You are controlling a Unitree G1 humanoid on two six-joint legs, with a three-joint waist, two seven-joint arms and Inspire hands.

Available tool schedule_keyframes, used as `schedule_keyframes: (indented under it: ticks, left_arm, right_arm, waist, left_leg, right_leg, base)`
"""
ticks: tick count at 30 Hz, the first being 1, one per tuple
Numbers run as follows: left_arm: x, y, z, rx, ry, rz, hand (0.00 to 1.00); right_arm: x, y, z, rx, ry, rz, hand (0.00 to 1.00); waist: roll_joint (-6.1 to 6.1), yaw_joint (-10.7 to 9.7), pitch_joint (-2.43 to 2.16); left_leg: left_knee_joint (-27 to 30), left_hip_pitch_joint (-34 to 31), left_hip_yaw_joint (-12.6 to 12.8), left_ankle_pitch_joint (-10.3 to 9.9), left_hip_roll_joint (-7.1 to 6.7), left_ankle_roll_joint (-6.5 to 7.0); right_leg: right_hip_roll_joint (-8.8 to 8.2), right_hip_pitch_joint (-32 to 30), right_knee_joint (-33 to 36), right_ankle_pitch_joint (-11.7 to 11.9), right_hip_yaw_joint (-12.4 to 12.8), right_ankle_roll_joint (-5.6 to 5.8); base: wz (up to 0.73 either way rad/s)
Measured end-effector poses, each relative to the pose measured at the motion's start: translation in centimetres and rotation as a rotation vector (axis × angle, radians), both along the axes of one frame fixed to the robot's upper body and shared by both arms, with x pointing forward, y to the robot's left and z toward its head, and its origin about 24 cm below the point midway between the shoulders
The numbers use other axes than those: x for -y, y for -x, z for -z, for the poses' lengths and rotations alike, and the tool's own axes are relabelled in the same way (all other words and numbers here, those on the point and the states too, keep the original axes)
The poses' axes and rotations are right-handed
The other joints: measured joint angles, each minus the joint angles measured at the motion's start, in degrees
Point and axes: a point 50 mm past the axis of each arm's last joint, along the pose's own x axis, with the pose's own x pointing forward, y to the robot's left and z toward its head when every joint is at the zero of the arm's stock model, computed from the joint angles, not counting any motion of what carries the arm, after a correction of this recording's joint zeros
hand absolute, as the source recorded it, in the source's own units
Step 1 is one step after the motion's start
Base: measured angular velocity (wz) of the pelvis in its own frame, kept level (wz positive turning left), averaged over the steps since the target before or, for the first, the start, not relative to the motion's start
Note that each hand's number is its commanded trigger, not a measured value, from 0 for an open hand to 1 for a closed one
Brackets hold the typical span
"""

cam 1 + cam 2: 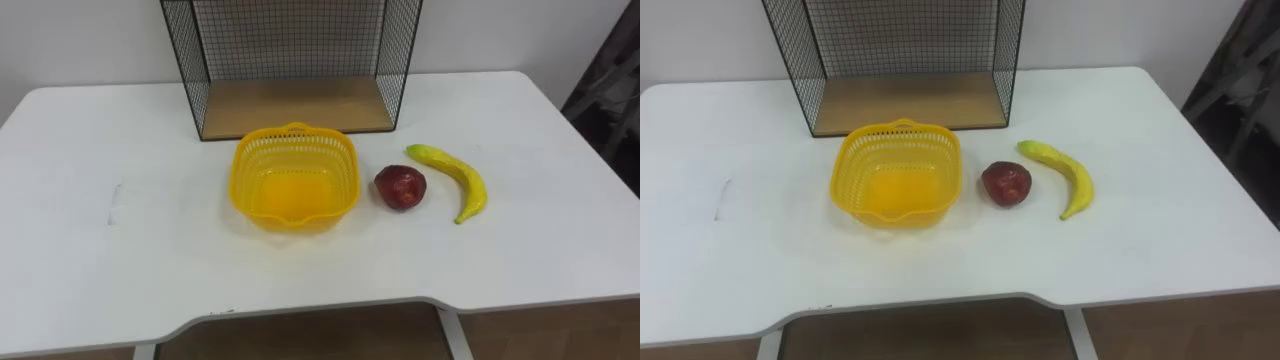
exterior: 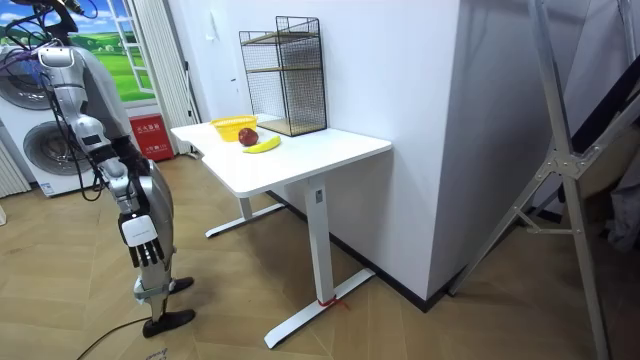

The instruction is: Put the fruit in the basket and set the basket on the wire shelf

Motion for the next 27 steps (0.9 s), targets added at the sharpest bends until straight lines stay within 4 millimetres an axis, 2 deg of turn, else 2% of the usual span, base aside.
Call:
schedule_keyframes:
  ticks: [9, 15, 21, 27]
  left_arm:
    - [0.1, -0.1, 0.0, 0.015, 0.009, -0.036, 0.00]
    - [0.3, -0.1, 0.1, 0.035, 0.020, -0.073, 0.00]
    - [0.0, 0.1, 0.0, 0.050, 0.016, -0.109, 0.00]
    - [-0.3, 1.0, -0.1, 0.045, 0.006, -0.155, 0.00]
  right_arm:
    - [0.1, -0.2, 0.0, 0.018, 0.013, -0.003, 0.00]
    - [0.2, -0.5, 0.0, 0.053, 0.043, 0.017, 0.00]
    - [0.4, 0.3, -0.1, 0.103, 0.092, 0.309, 0.00]
    - [0.3, 1.4, -0.1, 0.195, 0.116, 0.870, 0.00]
  waist:
    - [0.14, 0.08, 0.02]
    - [0.87, 0.08, -0.01]
    - [0.98, -0.17, -0.01]
    - [0.81, -0.92, -0.03]
  left_leg:
    - [0.00, -0.05, -0.02, 0.00, -0.01, 0.00]
    - [-0.05, -0.08, 0.03, 0.00, -0.01, 0.00]
    - [-0.39, 0.10, -0.01, 0.00, -0.07, 0.00]
    - [-0.52, 0.02, 0.22, 0.00, -0.05, -0.01]
  right_leg:
    - [0.00, 0.01, 0.05, 0.00, 0.00, 0.00]
    - [-0.01, 0.02, 0.03, 0.00, -0.01, 0.00]
    - [-0.11, 0.08, 0.09, -0.26, -0.08, 0.00]
    - [-0.05, 0.00, -0.59, -0.27, 0.08, 0.00]
  base:
    - [0.00]
    - [0.00]
    - [0.00]
    - [0.00]
